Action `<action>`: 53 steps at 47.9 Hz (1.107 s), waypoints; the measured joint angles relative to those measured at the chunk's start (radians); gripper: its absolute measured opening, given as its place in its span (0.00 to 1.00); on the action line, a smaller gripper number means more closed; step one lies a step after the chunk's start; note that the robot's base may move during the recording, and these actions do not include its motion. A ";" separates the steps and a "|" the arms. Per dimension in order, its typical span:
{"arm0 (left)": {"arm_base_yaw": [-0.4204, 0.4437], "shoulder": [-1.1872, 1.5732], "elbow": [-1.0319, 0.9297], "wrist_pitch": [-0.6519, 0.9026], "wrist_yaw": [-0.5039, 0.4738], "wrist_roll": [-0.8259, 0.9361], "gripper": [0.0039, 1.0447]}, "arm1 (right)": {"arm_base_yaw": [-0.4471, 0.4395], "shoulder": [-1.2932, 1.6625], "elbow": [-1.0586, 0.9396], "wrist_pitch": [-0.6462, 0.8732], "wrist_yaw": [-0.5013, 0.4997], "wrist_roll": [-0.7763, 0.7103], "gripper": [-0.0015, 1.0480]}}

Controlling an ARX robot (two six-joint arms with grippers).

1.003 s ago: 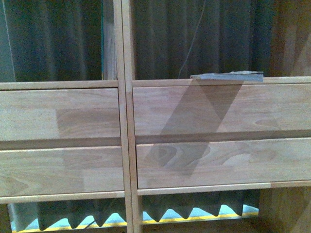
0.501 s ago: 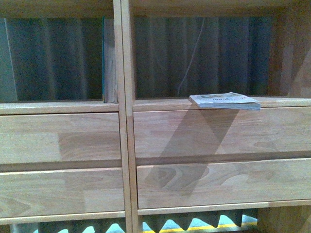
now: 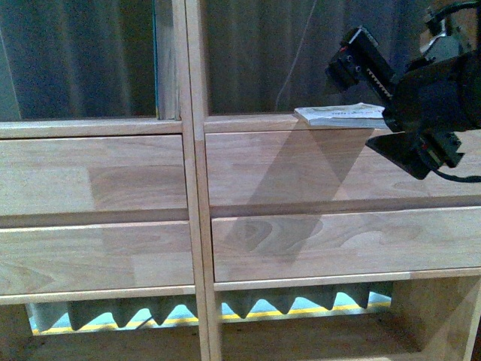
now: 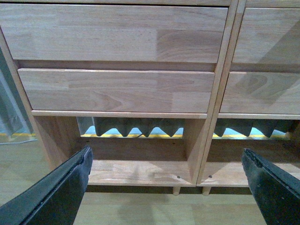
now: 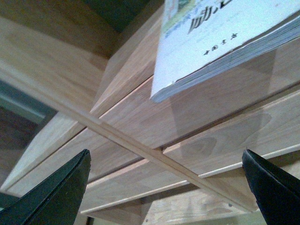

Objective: Organize books on shelf

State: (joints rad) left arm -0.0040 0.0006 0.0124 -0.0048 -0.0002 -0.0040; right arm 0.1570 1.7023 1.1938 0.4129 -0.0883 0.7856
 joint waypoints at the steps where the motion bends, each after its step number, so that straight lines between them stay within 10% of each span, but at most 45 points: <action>1: 0.000 0.000 0.000 0.000 0.000 0.000 0.94 | -0.003 0.032 0.039 -0.026 0.009 0.034 0.93; 21: 0.000 0.000 0.000 0.000 0.000 0.000 0.94 | -0.072 0.338 0.449 -0.104 0.070 0.368 0.93; 46: 0.000 0.000 0.000 0.000 0.000 0.000 0.94 | -0.073 0.375 0.469 -0.084 0.063 0.412 0.13; 53: 0.067 0.051 0.011 0.017 0.138 -0.033 0.94 | -0.077 0.308 0.384 -0.019 0.014 0.422 0.07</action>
State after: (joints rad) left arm 0.0631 0.0517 0.0231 0.0124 0.1383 -0.0368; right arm 0.0803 2.0106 1.5776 0.3935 -0.0742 1.2072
